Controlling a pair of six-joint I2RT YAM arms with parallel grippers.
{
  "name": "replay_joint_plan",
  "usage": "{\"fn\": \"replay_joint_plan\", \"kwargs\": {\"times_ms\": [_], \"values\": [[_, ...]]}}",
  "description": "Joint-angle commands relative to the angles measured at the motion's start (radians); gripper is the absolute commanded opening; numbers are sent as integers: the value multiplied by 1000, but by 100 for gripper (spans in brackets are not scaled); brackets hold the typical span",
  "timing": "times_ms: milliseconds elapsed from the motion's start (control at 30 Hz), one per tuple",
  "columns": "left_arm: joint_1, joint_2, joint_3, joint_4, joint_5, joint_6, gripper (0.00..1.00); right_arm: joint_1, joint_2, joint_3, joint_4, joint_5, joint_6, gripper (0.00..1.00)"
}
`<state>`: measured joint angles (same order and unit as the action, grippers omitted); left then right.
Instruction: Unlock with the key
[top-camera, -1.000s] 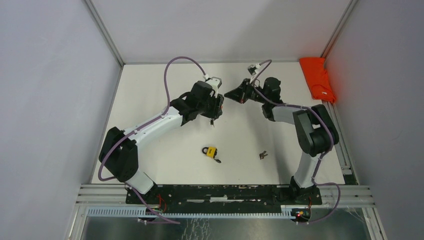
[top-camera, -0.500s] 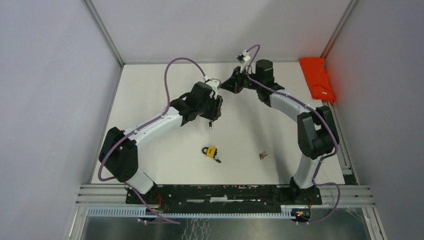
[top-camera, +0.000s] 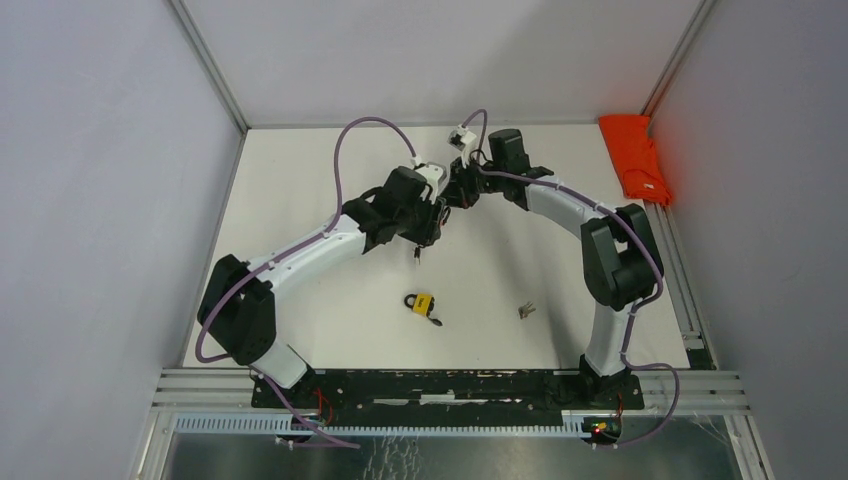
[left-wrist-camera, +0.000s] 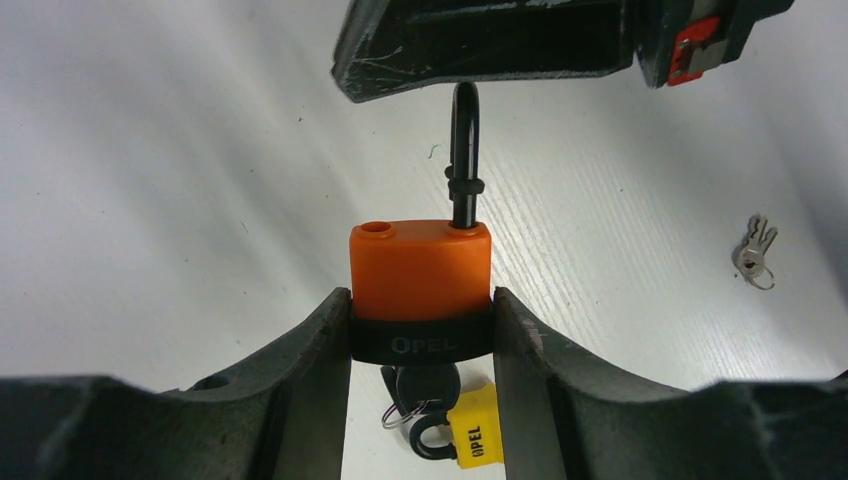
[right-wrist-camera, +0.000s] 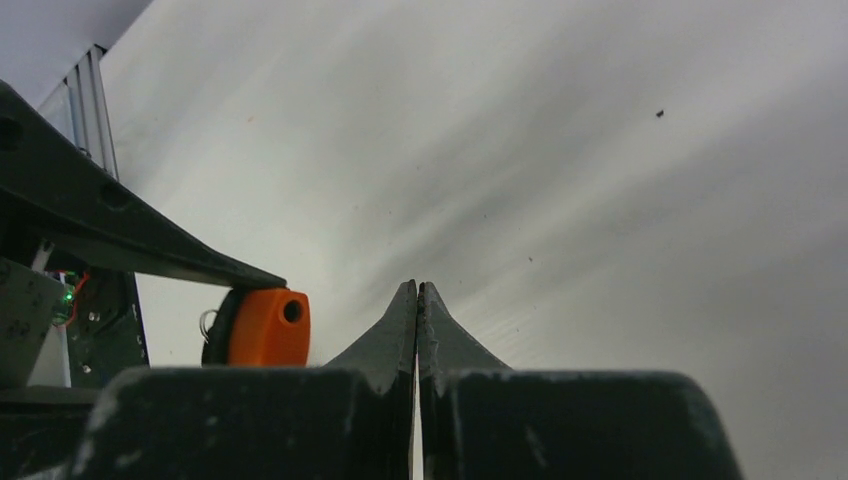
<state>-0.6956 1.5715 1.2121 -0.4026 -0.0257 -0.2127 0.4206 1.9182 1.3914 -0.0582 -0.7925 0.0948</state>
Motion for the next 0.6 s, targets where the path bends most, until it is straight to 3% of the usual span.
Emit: {"fn": "replay_joint_plan", "kwargs": {"times_ms": [0, 300, 567], "values": [[0, -33, 54, 68, -42, 61, 2, -2, -13, 28, -102, -18, -87, 0], [1, 81, -38, 206, -34, 78, 2, -3, 60, -12, -119, -76, -127, 0], [1, 183, -24, 252, -28, 92, 2, -5, 30, -129, 10, -132, -61, 0]]}}
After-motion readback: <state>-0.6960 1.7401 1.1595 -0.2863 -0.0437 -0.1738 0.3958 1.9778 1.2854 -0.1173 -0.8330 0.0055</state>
